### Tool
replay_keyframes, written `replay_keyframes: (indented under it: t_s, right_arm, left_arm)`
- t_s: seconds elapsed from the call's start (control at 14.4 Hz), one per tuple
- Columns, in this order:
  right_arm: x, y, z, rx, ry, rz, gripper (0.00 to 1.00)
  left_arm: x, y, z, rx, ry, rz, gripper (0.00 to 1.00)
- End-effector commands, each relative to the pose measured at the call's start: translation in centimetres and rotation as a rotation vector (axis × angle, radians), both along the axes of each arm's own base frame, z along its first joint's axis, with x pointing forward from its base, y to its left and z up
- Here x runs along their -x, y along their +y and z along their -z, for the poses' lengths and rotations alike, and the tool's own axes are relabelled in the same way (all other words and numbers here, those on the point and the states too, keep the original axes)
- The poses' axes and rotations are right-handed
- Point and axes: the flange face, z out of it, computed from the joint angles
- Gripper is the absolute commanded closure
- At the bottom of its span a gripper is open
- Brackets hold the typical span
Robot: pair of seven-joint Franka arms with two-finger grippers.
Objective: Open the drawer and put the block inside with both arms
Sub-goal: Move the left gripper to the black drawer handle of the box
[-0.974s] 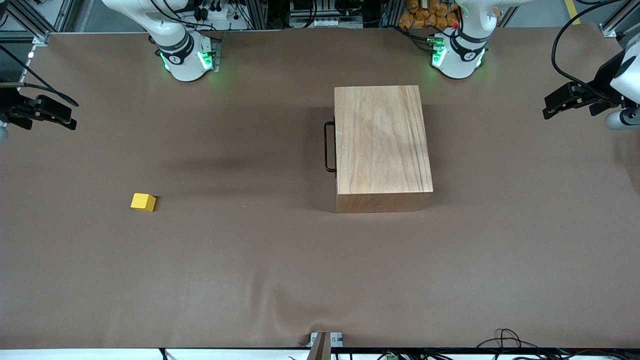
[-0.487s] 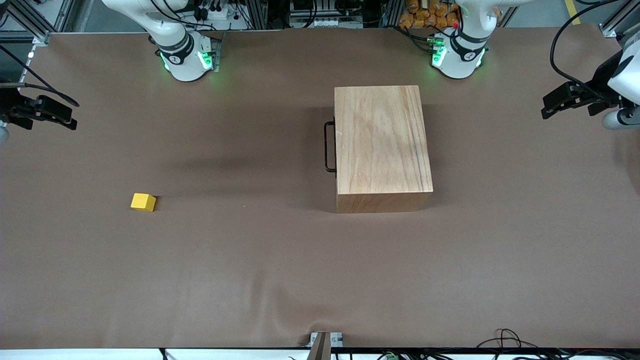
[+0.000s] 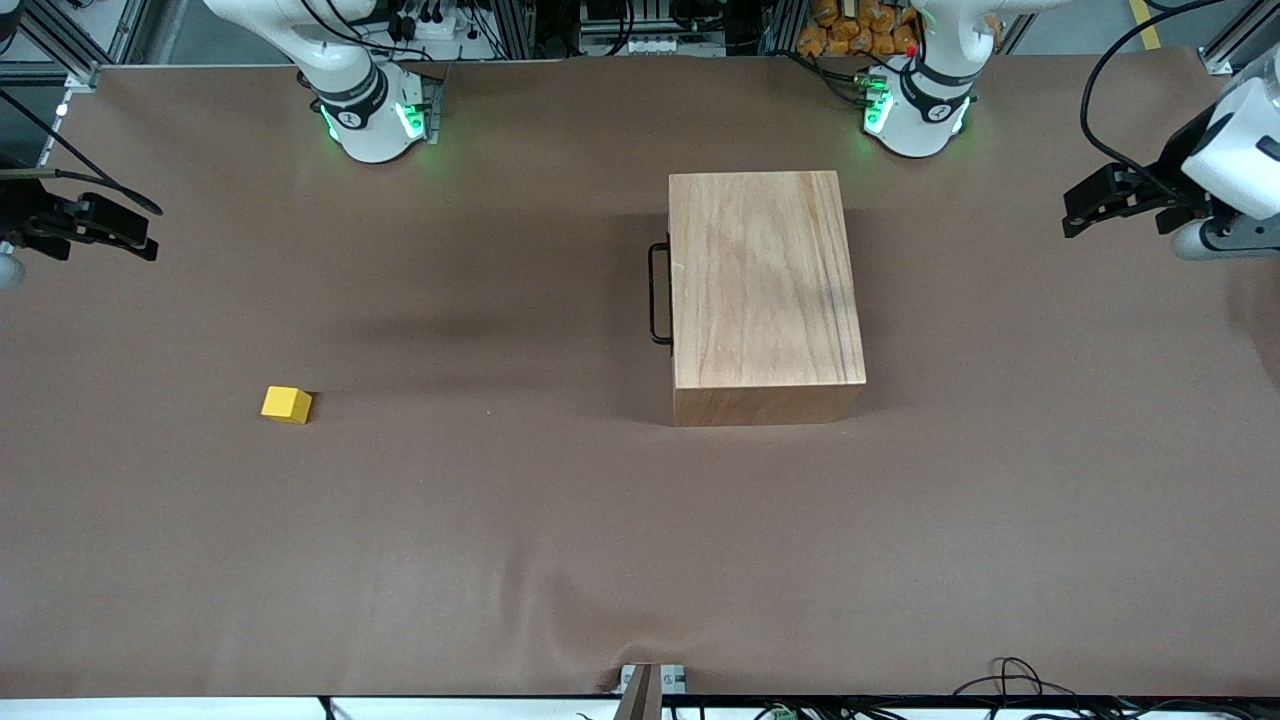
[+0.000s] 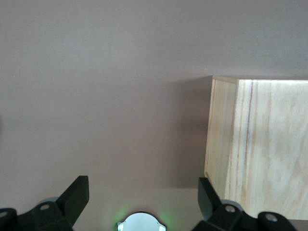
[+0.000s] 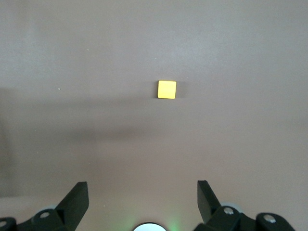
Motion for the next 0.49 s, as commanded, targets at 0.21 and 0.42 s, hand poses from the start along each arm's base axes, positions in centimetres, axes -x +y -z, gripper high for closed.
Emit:
replay_keyframes:
  t_s: [0.21,0.42]
  right_arm:
    - [-0.1,0.0,1.0,0.019,0.0,0.01,0.0]
    - [-0.4,0.2,2.1,0.019,-0.004,0.007,0.0]
  left_arm:
    - [-1.2,-6.6,1.5,-0.016,0.022,0.073,0.0]
    - [-1.3,-12.6,2.6,-0.034,0.024,0.092,0.0]
